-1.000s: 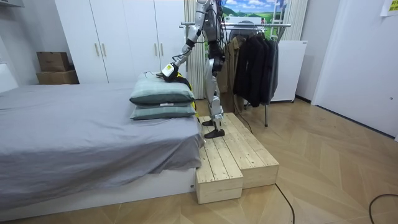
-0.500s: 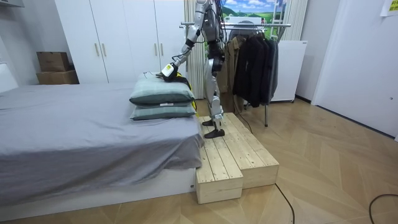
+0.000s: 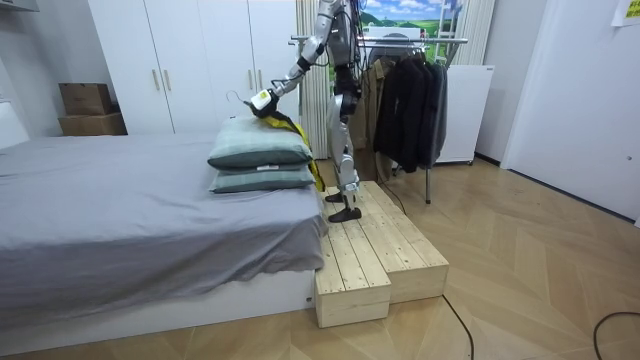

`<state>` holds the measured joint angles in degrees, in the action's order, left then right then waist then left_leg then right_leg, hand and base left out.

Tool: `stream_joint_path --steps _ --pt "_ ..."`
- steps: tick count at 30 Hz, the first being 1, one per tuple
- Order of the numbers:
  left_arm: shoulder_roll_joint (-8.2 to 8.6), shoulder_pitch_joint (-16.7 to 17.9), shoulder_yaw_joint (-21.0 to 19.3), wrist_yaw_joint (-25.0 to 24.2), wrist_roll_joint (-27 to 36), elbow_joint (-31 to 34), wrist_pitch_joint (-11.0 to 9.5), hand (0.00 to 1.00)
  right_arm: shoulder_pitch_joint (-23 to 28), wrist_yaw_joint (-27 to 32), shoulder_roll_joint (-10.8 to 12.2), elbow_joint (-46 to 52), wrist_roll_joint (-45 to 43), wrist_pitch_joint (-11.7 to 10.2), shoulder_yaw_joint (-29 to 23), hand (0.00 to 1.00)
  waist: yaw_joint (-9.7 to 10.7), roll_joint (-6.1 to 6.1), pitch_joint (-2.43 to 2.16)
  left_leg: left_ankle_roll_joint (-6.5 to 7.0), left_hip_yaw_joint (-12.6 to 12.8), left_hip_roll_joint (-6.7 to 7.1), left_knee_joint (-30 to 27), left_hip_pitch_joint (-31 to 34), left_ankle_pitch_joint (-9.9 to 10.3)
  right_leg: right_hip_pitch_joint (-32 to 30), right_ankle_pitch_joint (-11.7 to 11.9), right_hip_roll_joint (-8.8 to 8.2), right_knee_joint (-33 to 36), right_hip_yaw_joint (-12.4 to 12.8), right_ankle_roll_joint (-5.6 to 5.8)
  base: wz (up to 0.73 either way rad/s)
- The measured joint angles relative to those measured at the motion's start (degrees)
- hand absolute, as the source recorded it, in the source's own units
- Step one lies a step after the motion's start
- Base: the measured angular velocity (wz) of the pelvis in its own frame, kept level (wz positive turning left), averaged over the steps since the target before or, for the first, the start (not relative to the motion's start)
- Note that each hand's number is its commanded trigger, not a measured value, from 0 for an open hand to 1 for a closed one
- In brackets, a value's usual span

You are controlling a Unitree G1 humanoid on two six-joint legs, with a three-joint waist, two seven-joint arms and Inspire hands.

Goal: Hang clothes

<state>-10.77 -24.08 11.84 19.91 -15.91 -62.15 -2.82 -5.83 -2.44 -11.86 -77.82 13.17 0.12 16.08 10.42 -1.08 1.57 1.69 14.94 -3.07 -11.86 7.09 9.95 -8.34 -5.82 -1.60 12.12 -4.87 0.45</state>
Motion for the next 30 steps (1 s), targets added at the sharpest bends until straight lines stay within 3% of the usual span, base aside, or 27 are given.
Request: stream_joint_path --steps 4,17,25,30 --pt "-0.07 3.03 0.39 -0.01 -1.69 7.82 -0.03 1.00 0.87 -0.15 -0.32 0.09 0.34 -0.57 -0.46 0.00 0.09 -0.20 -0.18 -0.05 -0.19 0.79 0.24 -1.88 -0.04 2.25 -0.60 -0.28 -0.95 -0.01 0.17 0.03" --pt "-1.37 13.95 0.14 -0.04 -10.91 33.37 -0.76 1.00 4.19 -1.56 -0.25 -0.21 0.64 -1.98 -7.37 0.00 0.07 -0.53 -1.33 -0.43 -1.16 1.38 1.55 -9.30 -0.07 10.60 -1.73 -0.33 -3.59 -0.02 0.37 0.03" --pt "-3.58 17.06 0.14 0.91 -11.18 42.98 -2.27 1.00 4.82 -2.68 -0.21 -0.18 0.49 -1.95 -9.94 0.00 0.13 -0.27 -1.63 -0.47 -1.24 1.41 1.75 -10.01 -0.10 11.42 -1.75 -0.34 -3.79 -0.34 0.37 0.00" --pt "-4.73 17.58 0.14 0.99 -11.12 45.86 -2.42 1.00 5.11 -2.67 -0.30 0.01 0.16 -1.95 -10.75 0.00 0.11 0.50 -1.54 -0.49 -1.22 1.46 2.25 -11.48 -0.09 12.91 -1.74 -0.34 -4.38 -0.31 0.36 0.00"
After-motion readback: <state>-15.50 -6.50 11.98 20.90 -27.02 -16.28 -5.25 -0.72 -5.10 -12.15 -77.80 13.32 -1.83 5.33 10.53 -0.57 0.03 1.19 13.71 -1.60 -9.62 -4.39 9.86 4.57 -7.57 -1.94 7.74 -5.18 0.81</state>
